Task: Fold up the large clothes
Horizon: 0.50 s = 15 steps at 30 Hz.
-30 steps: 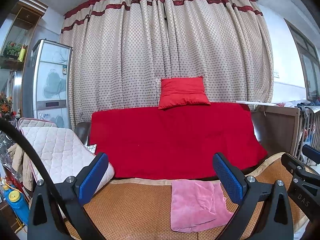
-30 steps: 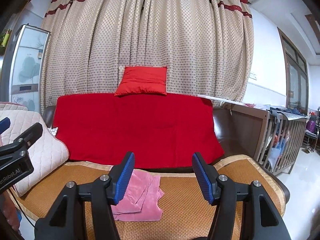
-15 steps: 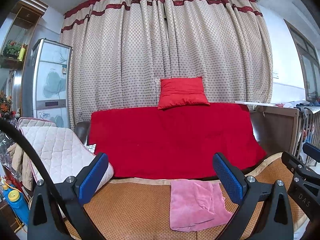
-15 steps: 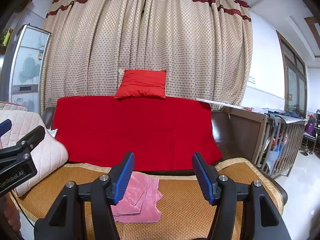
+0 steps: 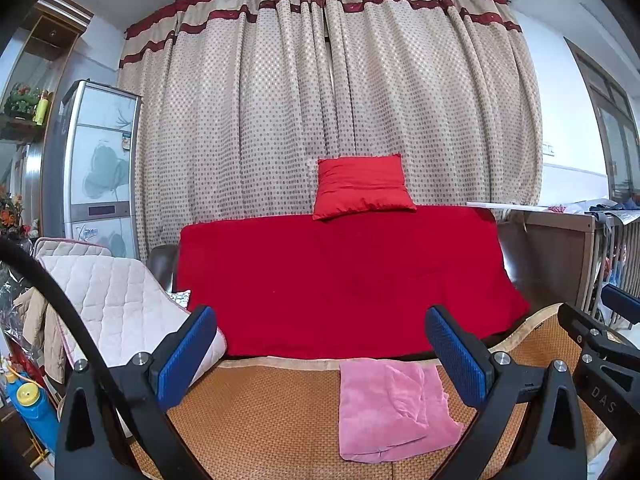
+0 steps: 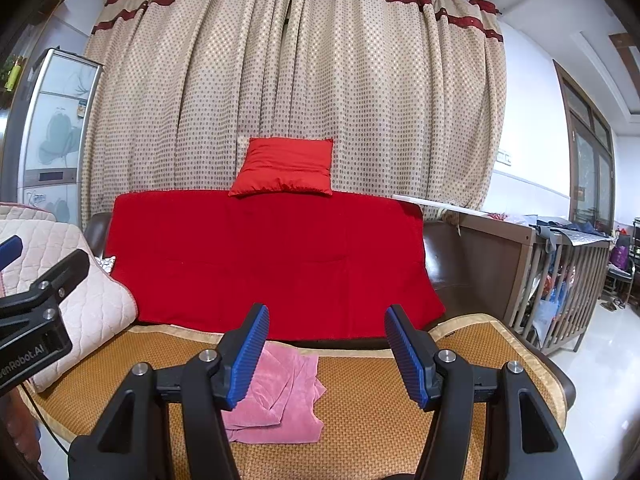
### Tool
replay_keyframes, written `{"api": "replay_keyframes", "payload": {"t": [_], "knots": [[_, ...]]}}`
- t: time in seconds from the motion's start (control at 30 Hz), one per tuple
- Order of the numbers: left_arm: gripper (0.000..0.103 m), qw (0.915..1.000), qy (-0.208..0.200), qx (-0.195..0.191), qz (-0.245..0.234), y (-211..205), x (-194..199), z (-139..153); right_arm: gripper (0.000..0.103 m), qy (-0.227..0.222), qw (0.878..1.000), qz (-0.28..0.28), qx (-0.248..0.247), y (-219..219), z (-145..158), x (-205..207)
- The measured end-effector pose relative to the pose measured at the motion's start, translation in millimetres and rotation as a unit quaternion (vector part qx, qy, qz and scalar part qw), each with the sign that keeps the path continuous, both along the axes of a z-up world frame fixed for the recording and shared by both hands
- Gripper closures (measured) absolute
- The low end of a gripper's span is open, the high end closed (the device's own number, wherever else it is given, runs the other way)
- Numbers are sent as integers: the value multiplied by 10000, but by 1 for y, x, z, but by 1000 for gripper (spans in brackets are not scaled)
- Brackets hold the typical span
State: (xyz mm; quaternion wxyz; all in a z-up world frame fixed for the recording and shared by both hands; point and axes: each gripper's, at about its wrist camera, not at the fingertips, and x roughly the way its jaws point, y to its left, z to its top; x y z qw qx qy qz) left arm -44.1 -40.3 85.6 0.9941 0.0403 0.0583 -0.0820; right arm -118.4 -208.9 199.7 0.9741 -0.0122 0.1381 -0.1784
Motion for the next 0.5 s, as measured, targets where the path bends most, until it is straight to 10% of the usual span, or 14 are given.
{"api": "replay_keyframes", "payload": {"t": [0.5], "knots": [[0, 10000, 13, -4, -21, -1, -1, 0, 38, 30, 10000, 27, 15, -1, -4, -1]]}}
